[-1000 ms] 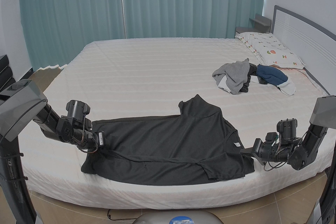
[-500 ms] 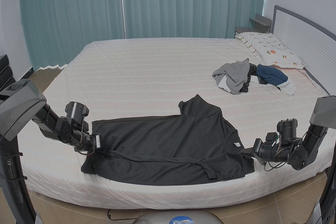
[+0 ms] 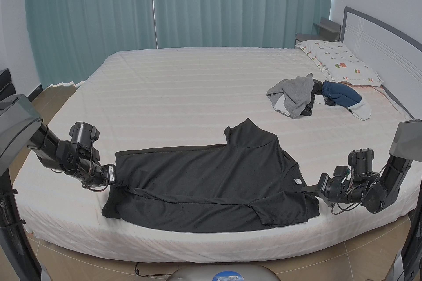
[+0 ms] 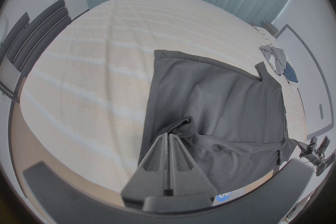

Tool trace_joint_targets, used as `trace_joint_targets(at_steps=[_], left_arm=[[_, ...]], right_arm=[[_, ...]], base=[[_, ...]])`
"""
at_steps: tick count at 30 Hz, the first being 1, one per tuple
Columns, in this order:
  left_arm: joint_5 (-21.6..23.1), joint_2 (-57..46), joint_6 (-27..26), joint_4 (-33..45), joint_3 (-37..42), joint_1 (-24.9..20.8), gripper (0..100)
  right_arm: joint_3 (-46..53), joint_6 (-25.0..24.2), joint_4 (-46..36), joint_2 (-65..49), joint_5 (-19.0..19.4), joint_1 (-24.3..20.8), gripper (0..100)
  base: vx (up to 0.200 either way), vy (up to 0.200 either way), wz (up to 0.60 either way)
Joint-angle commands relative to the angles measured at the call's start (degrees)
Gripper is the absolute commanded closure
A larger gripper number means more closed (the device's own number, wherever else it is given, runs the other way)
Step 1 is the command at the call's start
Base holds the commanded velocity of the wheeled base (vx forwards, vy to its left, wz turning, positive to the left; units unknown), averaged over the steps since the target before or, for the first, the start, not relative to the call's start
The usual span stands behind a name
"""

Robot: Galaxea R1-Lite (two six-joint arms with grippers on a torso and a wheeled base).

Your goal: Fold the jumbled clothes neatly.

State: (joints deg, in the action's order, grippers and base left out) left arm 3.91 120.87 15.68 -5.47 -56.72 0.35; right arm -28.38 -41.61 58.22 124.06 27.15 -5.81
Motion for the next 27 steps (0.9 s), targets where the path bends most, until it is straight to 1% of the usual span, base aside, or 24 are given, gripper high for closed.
trace_joint_targets(at_steps=[1, 7, 8, 11, 16, 23, 27], left_arm=[[0.4, -0.9, 0.3, 0.3, -0.5, 0.7, 100], [0.8, -0.4, 0.7, -0.3, -0.7, 0.1, 100], [1.3, -0.2, 0.8, -0.4, -0.9, -0.1, 0], [3.5, 1.2, 2.2, -0.5, -2.1, -1.3, 0], [4.9, 3.2, 2.1, -0.9, -4.0, -2.1, 0], [4.9, 4.6, 2.0, -0.9, -4.4, -4.2, 0], [4.2, 5.5, 1.8, -0.9, -4.4, -4.8, 0]], right_arm=[[0.0, -0.1, 0.0, 0.0, 0.0, -0.1, 100], [0.2, -0.1, 0.0, 0.1, 0.0, -0.1, 100], [0.2, -0.1, 0.0, 0.1, 0.0, -0.1, 100], [0.3, -0.1, 0.0, 0.1, 0.0, -0.2, 100], [0.3, -0.1, 0.0, 0.4, 0.0, -0.2, 100], [0.3, 0.0, 0.0, 0.4, 0.0, -0.2, 100], [0.3, -0.1, 0.0, 0.3, 0.0, -0.2, 100]], base=[[0.0, 0.0, 0.0], [0.0, 0.0, 0.0], [0.0, 0.0, 0.0], [0.0, 0.0, 0.0], [0.0, 0.0, 0.0], [0.0, 0.0, 0.0], [0.0, 0.0, 0.0]])
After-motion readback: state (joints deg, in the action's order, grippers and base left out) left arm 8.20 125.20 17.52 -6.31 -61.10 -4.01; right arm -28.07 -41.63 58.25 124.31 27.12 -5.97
